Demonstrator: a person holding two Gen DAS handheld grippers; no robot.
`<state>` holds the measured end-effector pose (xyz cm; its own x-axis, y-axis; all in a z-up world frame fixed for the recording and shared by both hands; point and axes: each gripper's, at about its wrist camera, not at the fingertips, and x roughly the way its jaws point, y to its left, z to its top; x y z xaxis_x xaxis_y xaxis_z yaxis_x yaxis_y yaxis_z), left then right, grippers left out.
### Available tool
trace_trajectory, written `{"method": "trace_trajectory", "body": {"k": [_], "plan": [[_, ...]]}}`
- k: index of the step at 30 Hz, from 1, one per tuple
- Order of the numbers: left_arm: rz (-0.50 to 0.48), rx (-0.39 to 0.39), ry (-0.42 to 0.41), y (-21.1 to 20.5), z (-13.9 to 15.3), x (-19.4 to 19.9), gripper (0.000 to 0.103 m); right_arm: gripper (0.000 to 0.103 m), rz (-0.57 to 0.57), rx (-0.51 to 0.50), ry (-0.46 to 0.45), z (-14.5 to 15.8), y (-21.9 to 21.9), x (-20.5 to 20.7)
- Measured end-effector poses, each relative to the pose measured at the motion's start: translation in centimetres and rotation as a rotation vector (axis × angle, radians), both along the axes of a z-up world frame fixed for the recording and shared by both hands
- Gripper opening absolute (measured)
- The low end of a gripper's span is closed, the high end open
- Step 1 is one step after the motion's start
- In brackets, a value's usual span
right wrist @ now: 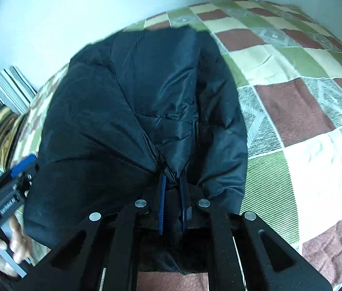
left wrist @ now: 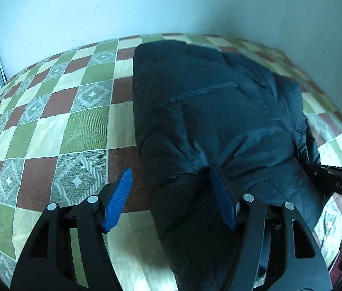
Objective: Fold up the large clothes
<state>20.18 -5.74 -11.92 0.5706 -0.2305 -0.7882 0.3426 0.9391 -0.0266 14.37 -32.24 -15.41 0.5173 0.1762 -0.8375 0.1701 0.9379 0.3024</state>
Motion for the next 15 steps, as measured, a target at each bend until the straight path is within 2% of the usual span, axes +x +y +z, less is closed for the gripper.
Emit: {"method": "trace_trajectory", "body": {"k": [3,7,11,15], "plan": [[0.006,0.005,0.021,-0.3,-1.4,0.8,0.066,0.01,0.007,-0.022,-0.002,-1.3,0.6,0.6],[0.027,-0.002,0.017,-0.5,-2.4,1.0,0.065,0.011,-0.001,0.025,-0.011,-1.8,-0.3,0.9],[0.011,0.003,-0.026,-0.4,-0.9,0.3,0.061,0.013,-0.006,0.028,-0.031,-0.5,-0.6,0.2],[0.028,0.015,-0.054,0.1,1.5,-0.5,0.061,0.021,-0.004,0.012,-0.053,1.0,-0.5,-0.4]]}}
